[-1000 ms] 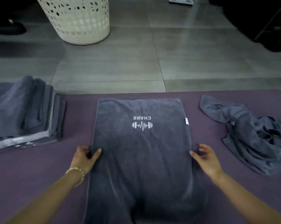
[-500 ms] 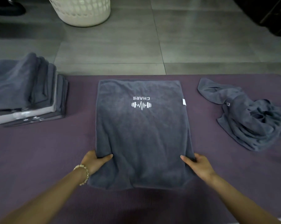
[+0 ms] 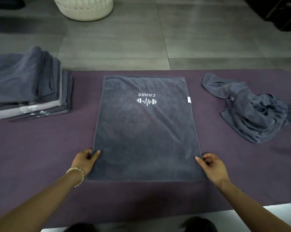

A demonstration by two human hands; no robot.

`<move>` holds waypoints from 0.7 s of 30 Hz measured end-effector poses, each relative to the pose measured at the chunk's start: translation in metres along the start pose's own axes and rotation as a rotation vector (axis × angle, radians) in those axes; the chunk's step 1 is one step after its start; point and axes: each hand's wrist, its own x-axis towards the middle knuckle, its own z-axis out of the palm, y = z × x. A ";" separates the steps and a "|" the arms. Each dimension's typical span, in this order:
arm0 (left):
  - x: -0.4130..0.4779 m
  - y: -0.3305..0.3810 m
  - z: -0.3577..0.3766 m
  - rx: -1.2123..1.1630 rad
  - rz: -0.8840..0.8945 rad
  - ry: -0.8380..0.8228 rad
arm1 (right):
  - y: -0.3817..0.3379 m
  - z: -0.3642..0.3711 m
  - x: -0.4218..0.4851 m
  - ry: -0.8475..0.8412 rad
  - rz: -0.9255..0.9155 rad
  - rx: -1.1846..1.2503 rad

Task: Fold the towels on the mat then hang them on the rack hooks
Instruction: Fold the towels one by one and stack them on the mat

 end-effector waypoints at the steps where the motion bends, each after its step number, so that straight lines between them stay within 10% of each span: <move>1: 0.001 -0.004 0.000 0.007 0.004 -0.004 | 0.000 0.002 -0.001 0.003 0.006 -0.006; 7: -0.010 -0.013 0.000 0.046 0.001 -0.082 | 0.002 0.007 -0.004 -0.085 0.061 -0.089; 21: 0.063 0.090 -0.029 -0.478 0.053 0.138 | -0.114 -0.014 0.078 -0.168 -0.005 0.739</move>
